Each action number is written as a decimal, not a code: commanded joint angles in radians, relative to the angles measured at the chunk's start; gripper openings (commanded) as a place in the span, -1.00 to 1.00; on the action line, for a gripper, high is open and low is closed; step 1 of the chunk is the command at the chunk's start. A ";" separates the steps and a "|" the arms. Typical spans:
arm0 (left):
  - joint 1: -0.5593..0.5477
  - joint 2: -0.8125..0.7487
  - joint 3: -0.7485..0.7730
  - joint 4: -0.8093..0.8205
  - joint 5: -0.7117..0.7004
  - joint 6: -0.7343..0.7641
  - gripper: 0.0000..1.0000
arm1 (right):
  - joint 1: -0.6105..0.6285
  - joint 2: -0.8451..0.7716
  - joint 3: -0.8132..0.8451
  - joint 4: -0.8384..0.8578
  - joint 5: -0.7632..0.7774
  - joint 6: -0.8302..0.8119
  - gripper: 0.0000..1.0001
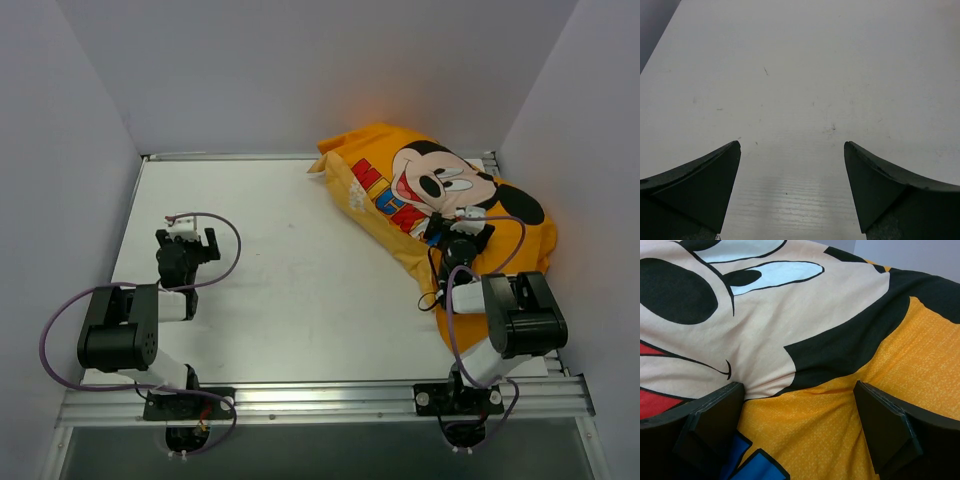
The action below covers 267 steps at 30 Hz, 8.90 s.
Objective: Remove the pillowcase from the pillow
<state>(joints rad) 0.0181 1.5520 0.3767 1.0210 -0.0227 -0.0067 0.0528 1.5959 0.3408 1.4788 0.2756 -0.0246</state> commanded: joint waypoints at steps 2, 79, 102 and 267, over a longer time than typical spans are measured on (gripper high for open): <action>-0.006 -0.017 0.025 0.016 -0.006 0.002 0.88 | -0.005 -0.072 0.032 -0.209 0.017 0.067 0.99; -0.698 -0.317 0.804 -1.802 -0.004 0.531 -0.96 | 0.289 -0.177 0.883 -1.681 -0.699 0.355 0.95; -0.535 -0.299 1.308 -2.038 0.339 0.452 -0.95 | 0.636 -0.564 0.500 -1.226 -0.508 -0.527 0.99; -0.656 -0.023 0.995 -1.532 0.040 0.301 -0.95 | 0.361 -0.533 0.474 -1.496 -0.406 0.661 0.67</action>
<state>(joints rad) -0.6342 1.5230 1.3449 -0.5499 0.0051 0.3122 0.3843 0.9768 0.8326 -0.0525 -0.1837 0.5854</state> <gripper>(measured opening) 0.032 0.826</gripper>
